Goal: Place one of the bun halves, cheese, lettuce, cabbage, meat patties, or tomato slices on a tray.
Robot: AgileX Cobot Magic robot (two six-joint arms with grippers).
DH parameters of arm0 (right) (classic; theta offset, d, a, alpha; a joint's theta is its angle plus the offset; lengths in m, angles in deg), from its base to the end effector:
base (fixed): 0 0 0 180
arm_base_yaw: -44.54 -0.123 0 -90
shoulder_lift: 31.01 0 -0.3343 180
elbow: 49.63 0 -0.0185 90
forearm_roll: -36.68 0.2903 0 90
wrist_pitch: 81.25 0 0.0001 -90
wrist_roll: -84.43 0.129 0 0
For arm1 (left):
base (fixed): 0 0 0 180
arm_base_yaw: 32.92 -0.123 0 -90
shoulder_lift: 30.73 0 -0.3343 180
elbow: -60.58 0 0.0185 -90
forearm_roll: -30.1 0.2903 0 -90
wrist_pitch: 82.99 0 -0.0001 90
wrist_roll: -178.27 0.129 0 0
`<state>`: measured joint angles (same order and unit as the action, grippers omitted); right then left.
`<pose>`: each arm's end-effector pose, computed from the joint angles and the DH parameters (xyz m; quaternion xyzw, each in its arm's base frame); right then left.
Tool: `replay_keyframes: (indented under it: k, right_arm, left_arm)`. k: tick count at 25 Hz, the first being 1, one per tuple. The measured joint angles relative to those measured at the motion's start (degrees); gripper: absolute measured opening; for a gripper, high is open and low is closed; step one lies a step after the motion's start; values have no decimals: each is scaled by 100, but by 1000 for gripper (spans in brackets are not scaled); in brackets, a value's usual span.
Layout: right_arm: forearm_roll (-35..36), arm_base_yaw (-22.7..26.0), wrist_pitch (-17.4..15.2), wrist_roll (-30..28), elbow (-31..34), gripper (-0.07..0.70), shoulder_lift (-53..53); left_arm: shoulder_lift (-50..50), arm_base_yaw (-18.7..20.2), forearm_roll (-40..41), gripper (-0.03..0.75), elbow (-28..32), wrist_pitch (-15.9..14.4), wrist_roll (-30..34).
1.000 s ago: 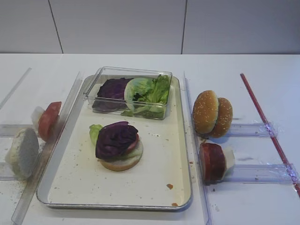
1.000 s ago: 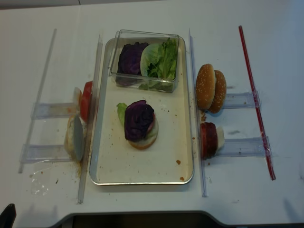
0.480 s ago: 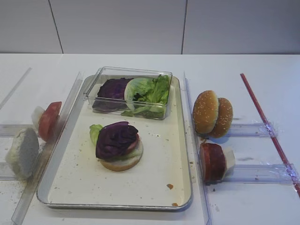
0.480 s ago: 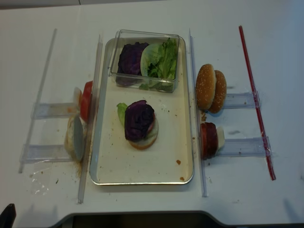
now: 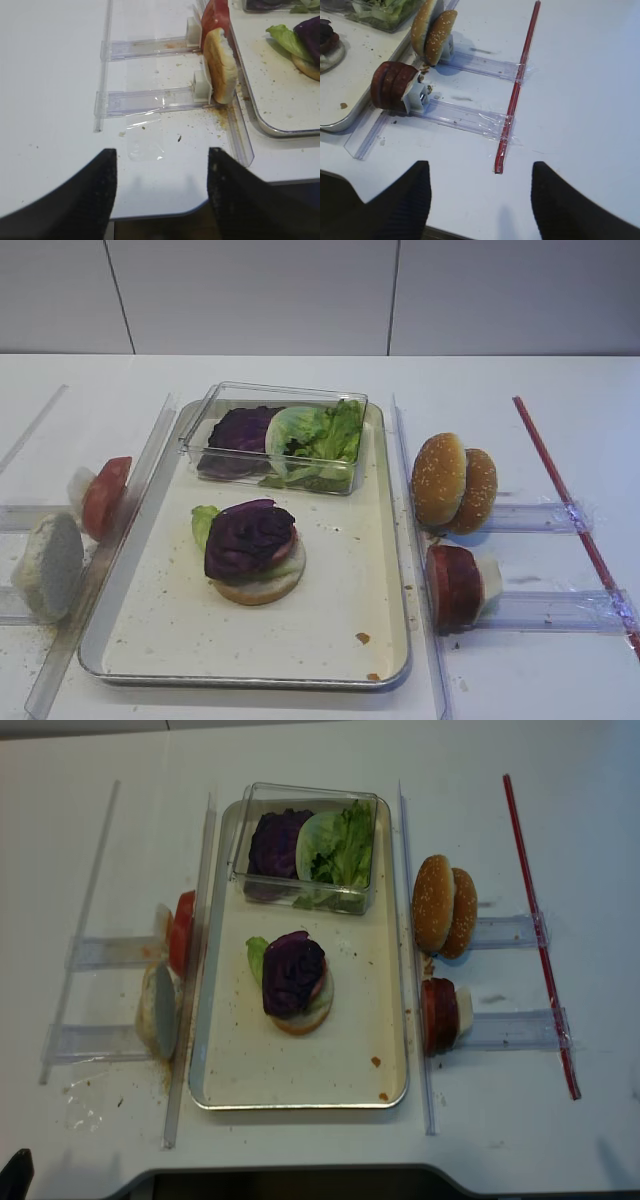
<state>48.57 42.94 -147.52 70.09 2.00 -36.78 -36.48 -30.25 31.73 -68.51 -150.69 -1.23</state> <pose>0.0072 0.0246 0.2591 -0.1295 0.8673 0.0505 0.4780 0.0063 0.0031 0.2587 0.0231 0.8840 0.0053 0.4668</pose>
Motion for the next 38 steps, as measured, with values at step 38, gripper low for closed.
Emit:
replay_keyframes:
  k: [38]
  right_arm:
    - [0,0,0,13,0,455,0]
  left_arm:
    - [0,0,0,362,0,0,0]
